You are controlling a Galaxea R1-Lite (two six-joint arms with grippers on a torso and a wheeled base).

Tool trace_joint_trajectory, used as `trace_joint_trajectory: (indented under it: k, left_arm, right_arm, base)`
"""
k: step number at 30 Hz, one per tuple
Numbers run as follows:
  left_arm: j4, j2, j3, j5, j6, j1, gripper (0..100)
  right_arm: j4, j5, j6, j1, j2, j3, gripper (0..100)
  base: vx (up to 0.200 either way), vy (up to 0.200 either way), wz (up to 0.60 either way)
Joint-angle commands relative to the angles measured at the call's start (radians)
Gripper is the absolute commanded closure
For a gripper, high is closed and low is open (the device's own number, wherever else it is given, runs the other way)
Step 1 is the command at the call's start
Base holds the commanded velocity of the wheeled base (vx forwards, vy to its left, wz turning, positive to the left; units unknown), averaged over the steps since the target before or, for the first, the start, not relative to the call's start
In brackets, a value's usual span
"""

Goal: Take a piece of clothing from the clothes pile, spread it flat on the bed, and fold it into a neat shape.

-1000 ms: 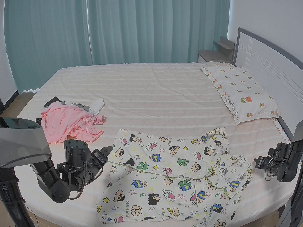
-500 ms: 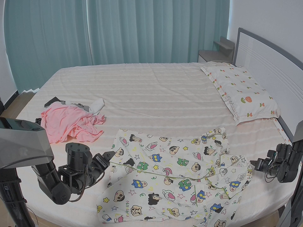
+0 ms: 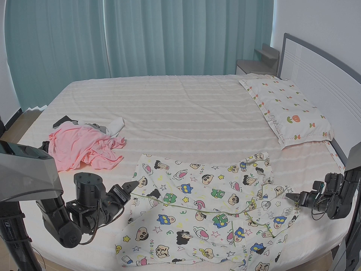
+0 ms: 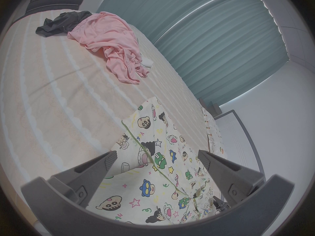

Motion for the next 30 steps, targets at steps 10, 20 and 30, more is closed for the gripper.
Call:
trace_joint_trajectory:
  k: [10, 20, 30]
  left_arm:
    - [-0.001, 0.013, -0.001, 0.004, 0.003, 0.000, 0]
    - [-0.008, 0.019, -0.001, 0.007, 0.005, 0.000, 0]
    - [-0.008, 0.019, -0.001, 0.007, 0.005, 0.000, 0]
  right_arm:
    - [-0.008, -0.047, 0.056, -0.056, 0.034, -0.104, 100]
    - [-0.015, -0.086, 0.098, -0.080, 0.034, -0.152, 100]
    - [-0.016, -0.142, 0.148, -0.089, 0.038, -0.207, 100]
  base:
    - [0.000, 0.000, 0.00]
    - [0.000, 0.000, 0.00]
    - [0.000, 0.000, 0.00]
